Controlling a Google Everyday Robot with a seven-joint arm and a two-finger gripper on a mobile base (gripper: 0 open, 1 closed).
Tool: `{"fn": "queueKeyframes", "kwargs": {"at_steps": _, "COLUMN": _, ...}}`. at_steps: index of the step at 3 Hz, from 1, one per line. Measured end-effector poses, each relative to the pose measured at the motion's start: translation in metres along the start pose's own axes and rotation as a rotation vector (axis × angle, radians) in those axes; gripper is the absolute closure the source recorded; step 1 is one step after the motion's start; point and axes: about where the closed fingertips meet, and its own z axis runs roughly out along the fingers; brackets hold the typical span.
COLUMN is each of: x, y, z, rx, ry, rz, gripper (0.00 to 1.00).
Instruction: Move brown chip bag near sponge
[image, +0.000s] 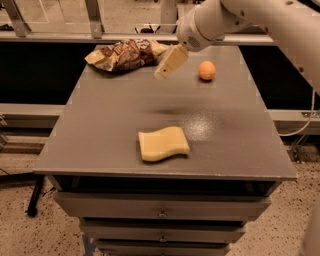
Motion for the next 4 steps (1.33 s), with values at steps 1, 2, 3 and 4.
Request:
{"fn": "queueKeyframes", "kwargs": {"at_steps": 1, "x": -0.015, "y": -0.045, "z": 0.044, "rx": 0.056, "ry": -0.068, "rz": 0.039, "gripper": 0.00}}
{"fn": "queueKeyframes", "kwargs": {"at_steps": 2, "x": -0.015, "y": -0.045, "z": 0.045, "rx": 0.056, "ry": -0.067, "rz": 0.039, "gripper": 0.00}}
{"fn": "queueKeyframes", "kwargs": {"at_steps": 3, "x": -0.015, "y": -0.044, "z": 0.047, "rx": 0.061, "ry": -0.083, "rz": 0.049, "gripper": 0.00}}
{"fn": "queueKeyframes", "kwargs": {"at_steps": 4, "x": -0.021, "y": -0.052, "z": 0.080, "rx": 0.080, "ry": -0.125, "rz": 0.061, "gripper": 0.00}}
